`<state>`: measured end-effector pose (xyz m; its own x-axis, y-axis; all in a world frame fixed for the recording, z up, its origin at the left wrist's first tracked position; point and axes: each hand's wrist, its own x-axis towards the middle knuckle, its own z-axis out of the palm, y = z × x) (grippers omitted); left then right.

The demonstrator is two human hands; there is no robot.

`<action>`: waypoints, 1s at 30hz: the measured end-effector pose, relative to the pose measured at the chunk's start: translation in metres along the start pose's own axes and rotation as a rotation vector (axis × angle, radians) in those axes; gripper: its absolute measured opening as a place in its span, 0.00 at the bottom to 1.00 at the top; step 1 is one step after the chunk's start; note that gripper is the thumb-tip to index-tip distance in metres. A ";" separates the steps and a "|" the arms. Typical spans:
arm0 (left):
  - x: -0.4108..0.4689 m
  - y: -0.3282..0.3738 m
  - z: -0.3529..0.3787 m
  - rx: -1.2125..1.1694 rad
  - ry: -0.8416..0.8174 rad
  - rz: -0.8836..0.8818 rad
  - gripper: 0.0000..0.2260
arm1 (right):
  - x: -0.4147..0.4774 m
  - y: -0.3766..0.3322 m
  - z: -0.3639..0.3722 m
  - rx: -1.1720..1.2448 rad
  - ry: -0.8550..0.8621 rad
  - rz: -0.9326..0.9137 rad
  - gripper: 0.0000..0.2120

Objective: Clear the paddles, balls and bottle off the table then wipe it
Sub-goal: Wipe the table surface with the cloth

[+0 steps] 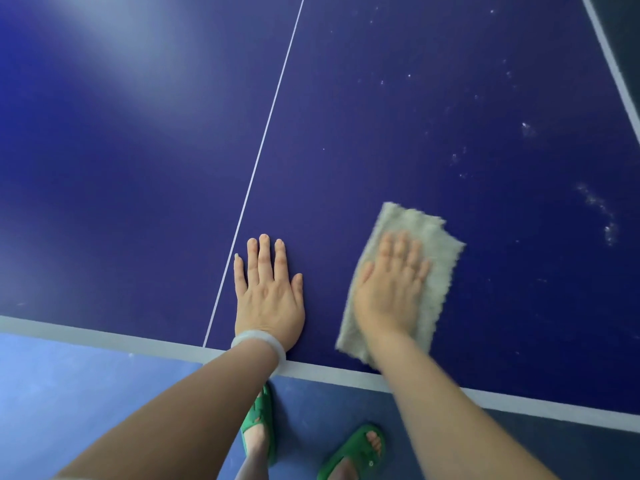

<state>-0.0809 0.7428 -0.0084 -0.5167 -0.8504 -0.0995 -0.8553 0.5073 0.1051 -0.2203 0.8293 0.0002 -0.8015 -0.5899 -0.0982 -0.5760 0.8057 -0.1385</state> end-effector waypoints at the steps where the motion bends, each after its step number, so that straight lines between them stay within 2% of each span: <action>1: 0.000 0.000 0.000 -0.006 0.002 0.000 0.31 | -0.018 -0.014 0.006 -0.014 -0.006 -0.137 0.29; 3: 0.001 -0.001 0.001 -0.018 0.007 0.005 0.31 | -0.046 -0.017 0.010 -0.061 -0.058 -0.409 0.29; 4: 0.001 -0.001 0.001 -0.017 0.013 0.006 0.31 | -0.050 -0.005 0.008 -0.063 -0.069 -0.477 0.28; 6: 0.001 -0.001 0.002 -0.017 0.023 0.005 0.31 | -0.048 0.034 0.001 -0.051 -0.062 -0.441 0.28; 9: 0.001 -0.002 0.003 -0.023 0.028 0.006 0.31 | -0.036 0.085 -0.013 -0.078 -0.057 -0.254 0.29; 14: -0.002 -0.002 0.003 -0.049 0.040 0.010 0.27 | -0.028 0.091 -0.013 -0.055 -0.072 -0.155 0.28; 18: -0.003 0.010 -0.009 -0.223 0.054 -0.003 0.24 | -0.029 0.094 -0.012 -0.046 -0.078 -0.169 0.28; 21: -0.005 0.051 -0.016 -0.368 0.076 0.146 0.22 | -0.027 0.093 -0.011 -0.031 -0.072 -0.176 0.29; 23: -0.007 0.089 -0.016 -0.338 0.013 0.169 0.24 | -0.027 0.095 -0.012 -0.010 -0.057 -0.199 0.29; 26: -0.012 0.131 -0.001 -0.180 -0.079 0.037 0.30 | -0.038 0.115 -0.014 -0.013 -0.047 -0.294 0.28; 30: -0.016 0.142 0.013 -0.049 -0.037 -0.005 0.34 | -0.053 0.179 -0.019 -0.045 -0.060 -0.412 0.27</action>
<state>-0.1950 0.8304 -0.0046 -0.5145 -0.8465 -0.1370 -0.8553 0.4952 0.1523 -0.2839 1.0057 -0.0007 -0.4922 -0.8646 -0.1012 -0.8543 0.5021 -0.1348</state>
